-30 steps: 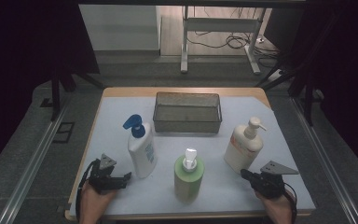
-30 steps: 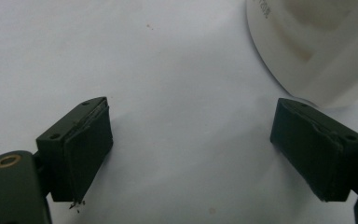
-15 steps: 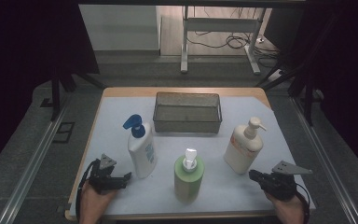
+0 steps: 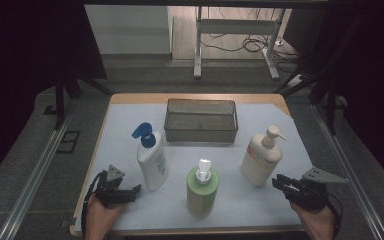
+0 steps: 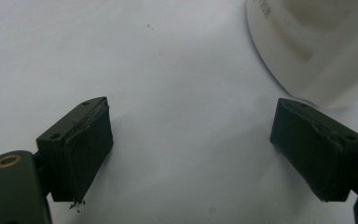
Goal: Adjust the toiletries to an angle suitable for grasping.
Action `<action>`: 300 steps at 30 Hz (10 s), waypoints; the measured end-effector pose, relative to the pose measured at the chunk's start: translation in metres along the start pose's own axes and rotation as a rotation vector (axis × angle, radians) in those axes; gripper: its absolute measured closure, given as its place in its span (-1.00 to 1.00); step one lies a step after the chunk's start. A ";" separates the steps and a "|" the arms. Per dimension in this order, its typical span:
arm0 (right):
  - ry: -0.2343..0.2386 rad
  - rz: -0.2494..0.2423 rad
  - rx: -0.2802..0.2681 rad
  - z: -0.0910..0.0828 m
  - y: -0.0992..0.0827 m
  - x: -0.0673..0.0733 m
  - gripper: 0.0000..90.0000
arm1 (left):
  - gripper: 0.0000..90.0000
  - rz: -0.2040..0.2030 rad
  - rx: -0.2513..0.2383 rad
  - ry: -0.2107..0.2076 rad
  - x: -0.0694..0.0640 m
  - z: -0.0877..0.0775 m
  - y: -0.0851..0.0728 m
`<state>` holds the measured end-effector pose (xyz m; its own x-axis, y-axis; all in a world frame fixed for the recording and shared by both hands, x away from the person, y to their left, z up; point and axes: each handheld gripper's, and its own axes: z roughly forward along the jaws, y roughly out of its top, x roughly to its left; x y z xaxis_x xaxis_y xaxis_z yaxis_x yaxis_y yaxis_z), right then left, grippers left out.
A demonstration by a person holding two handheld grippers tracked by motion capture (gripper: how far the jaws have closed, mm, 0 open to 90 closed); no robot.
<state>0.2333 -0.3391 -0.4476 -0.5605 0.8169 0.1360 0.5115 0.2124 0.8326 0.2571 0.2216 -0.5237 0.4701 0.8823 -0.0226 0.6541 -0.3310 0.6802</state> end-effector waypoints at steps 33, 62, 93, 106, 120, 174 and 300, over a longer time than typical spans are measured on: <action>-0.085 -0.055 -0.029 0.033 0.058 0.010 -0.37 | -0.72 -0.001 0.001 -0.001 0.000 0.000 0.000; -0.115 -0.087 -0.004 0.056 0.069 0.016 -0.18 | -0.72 -0.002 0.001 -0.001 0.000 0.000 0.000; -0.040 -0.097 -0.022 0.050 0.118 0.032 -0.17 | -0.72 -0.003 -0.002 -0.002 0.000 0.000 0.000; -0.014 -0.102 -0.028 0.063 0.141 0.038 -0.17 | -0.72 -0.003 -0.002 -0.001 0.000 0.000 0.000; 0.001 -0.123 -0.034 0.081 0.164 0.050 -0.17 | -0.73 -0.003 0.000 -0.002 0.000 0.000 0.000; -0.042 -0.130 -0.076 0.151 0.225 0.069 -0.17 | -0.73 -0.006 0.001 0.001 0.000 0.000 0.000; 0.003 -0.151 0.051 0.265 0.188 0.070 -0.26 | -0.73 -0.008 0.000 0.001 0.000 0.000 0.000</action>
<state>0.4624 -0.0997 -0.4236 -0.6351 0.7723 0.0129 0.4540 0.3597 0.8152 0.2571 0.2217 -0.5239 0.4646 0.8851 -0.0272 0.6574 -0.3241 0.6803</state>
